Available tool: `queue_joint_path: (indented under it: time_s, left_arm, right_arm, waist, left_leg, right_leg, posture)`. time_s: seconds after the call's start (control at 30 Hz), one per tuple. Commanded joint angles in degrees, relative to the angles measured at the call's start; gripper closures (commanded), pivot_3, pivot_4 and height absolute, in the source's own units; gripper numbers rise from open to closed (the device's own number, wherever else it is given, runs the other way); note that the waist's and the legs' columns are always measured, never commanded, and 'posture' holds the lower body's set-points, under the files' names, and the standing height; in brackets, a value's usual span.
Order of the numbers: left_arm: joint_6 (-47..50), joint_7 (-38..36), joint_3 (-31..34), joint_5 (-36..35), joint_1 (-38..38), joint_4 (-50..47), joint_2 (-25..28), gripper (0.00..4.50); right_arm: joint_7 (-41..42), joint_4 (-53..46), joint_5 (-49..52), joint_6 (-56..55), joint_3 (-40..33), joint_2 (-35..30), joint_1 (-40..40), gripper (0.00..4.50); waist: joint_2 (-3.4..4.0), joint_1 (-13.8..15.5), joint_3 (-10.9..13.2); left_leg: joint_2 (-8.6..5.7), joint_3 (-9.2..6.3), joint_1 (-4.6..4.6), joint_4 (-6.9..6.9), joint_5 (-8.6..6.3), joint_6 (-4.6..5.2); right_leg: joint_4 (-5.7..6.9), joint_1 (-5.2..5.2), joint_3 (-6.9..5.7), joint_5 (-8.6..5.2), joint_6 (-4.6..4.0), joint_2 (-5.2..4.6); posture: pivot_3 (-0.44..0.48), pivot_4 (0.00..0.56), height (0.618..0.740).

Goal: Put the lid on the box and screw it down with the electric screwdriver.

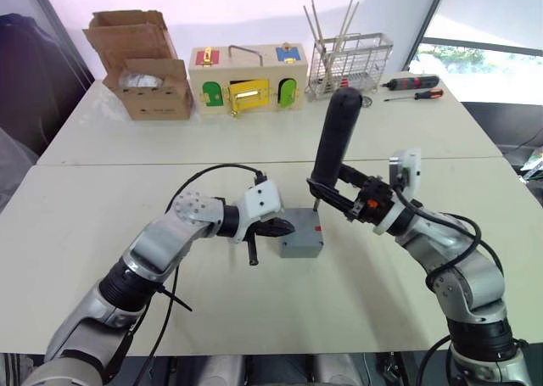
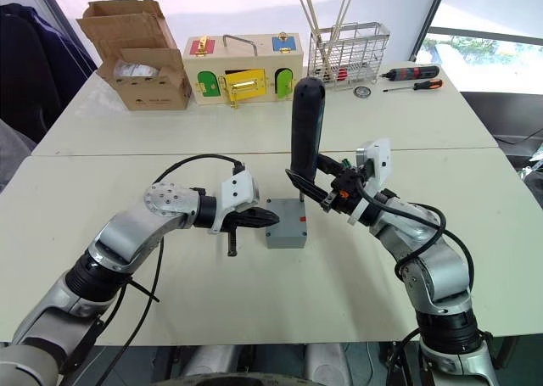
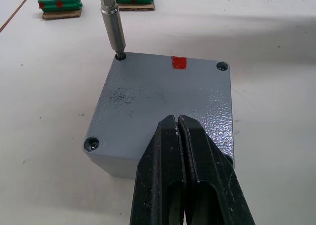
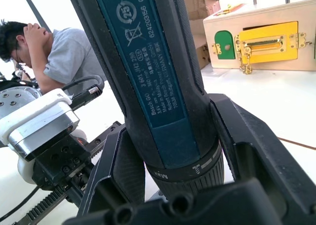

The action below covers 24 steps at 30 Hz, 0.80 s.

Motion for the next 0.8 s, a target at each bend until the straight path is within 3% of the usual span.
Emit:
queue_joint_path:
  time_s: [0.03,0.8]
  left_arm:
    - [-0.21,-0.43,-0.67,0.93,1.00,-0.01,0.55,4.50]
    - [-0.01,-0.38,-0.65,1.77,0.52,-0.17,0.21,4.50]
  right_arm:
    - [1.79,3.29,-0.68,2.87,4.96,0.37,4.13,2.72]
    - [2.30,7.51,-1.87,2.43,4.39,-0.17,4.08,2.72]
  waist:
    - [-0.03,0.00,-0.04]
    - [-0.24,0.02,-0.45]
  left_leg:
    - [0.00,0.00,0.00,0.00,0.00,0.00]
    - [0.02,-0.05,0.04,-0.08,0.00,0.00]
  right_leg:
    - [0.00,0.00,0.00,0.00,0.00,0.00]
    - [-0.12,0.07,-0.01,-0.02,0.00,0.00]
  posture:
    - [0.000,0.150,0.730]
    - [0.000,0.150,0.730]
